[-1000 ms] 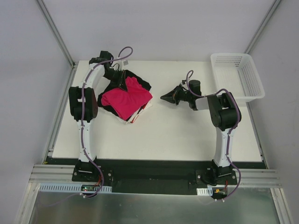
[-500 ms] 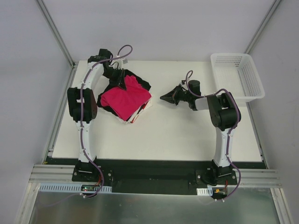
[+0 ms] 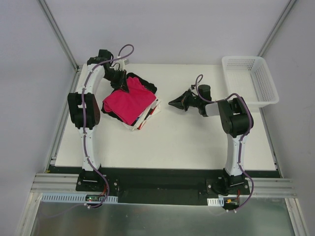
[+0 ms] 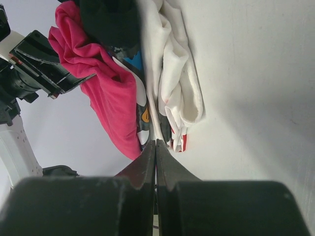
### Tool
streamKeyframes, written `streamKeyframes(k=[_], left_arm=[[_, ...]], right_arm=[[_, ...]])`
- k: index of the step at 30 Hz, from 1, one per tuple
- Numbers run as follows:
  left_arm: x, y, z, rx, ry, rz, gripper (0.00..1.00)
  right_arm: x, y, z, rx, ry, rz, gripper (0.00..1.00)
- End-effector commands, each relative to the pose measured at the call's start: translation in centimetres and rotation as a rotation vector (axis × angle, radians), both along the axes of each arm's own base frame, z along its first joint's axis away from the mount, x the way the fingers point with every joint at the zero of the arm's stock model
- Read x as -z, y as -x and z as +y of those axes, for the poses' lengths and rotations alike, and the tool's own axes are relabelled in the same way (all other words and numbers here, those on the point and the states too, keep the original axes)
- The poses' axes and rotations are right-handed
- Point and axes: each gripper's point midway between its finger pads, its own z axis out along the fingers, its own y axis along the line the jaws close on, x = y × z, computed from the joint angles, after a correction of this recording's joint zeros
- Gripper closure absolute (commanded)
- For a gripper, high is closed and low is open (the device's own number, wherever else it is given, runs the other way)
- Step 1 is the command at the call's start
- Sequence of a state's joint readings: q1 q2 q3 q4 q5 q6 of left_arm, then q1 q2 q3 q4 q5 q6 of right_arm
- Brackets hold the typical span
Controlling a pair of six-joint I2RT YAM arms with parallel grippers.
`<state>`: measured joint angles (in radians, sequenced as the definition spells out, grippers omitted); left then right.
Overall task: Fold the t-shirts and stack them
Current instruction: Smooth out wrinkles on the folded tshirt
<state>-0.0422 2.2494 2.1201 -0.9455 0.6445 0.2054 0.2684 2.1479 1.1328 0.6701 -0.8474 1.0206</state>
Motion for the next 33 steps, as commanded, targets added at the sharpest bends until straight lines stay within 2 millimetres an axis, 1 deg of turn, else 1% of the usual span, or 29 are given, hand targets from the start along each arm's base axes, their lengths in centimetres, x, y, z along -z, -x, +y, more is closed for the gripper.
streamKeyframes(k=[1, 6, 13, 14, 15, 19, 20, 22, 24, 25, 26, 27, 28, 33], left_arm=[[-4.9, -0.7, 1.5, -0.016, -0.022, -0.134, 1.00], [-5.5, -0.8, 2.0, -0.027, -0.017, -0.147, 1.00], [-6.3, -0.6, 2.0, -0.033, -0.016, -0.158, 1.00], [-6.3, -0.8, 2.9, -0.051, -0.015, -0.157, 1.00], [-6.4, -0.8, 2.8, -0.049, -0.010, -0.163, 1.00], [-5.0, -1.1, 3.4, -0.063, -0.008, -0.137, 1.00], [-4.3, -1.2, 3.3, -0.060, -0.006, -0.124, 1.00], [-4.0, -1.3, 3.0, -0.053, 0.014, -0.121, 0.99], [-3.3, -1.4, 2.8, -0.055, 0.026, -0.109, 0.90], [-3.2, -1.6, 2.7, -0.055, 0.031, -0.115, 0.65], [-3.0, -1.7, 2.6, -0.055, 0.037, -0.111, 0.48], [-2.8, -1.7, 2.6, -0.054, 0.043, -0.107, 0.16], [-2.7, -1.7, 2.4, -0.053, 0.050, -0.101, 0.01], [-1.9, -2.0, 2.3, -0.062, 0.064, -0.083, 0.01]], right_arm=[[-0.7, -0.3, 0.5, -0.022, -0.023, -0.052, 0.99], [-0.7, -0.3, 0.6, -0.025, -0.024, -0.051, 0.99], [-0.6, -0.2, 0.7, -0.026, -0.023, -0.049, 0.99], [-0.6, -0.2, 0.8, -0.029, -0.024, -0.050, 0.99], [-0.6, -0.1, 0.9, -0.031, -0.024, -0.049, 0.99], [-1.0, -0.1, 0.7, -0.029, -0.025, -0.060, 0.99], [-1.1, -0.1, 0.7, -0.030, -0.023, -0.065, 0.99], [-1.4, -0.1, 0.6, -0.026, -0.024, -0.072, 0.99], [-1.8, -0.1, 0.6, -0.029, -0.026, -0.080, 0.99], [-2.1, -0.1, 0.5, -0.027, -0.029, -0.083, 0.99], [-2.3, -0.2, 0.5, -0.026, -0.030, -0.086, 0.99], [-2.4, -0.1, 0.5, -0.026, -0.031, -0.091, 0.99], [-2.7, -0.2, 0.3, -0.022, -0.032, -0.095, 0.99], [-3.0, -0.2, 0.2, -0.023, -0.038, -0.096, 0.99]])
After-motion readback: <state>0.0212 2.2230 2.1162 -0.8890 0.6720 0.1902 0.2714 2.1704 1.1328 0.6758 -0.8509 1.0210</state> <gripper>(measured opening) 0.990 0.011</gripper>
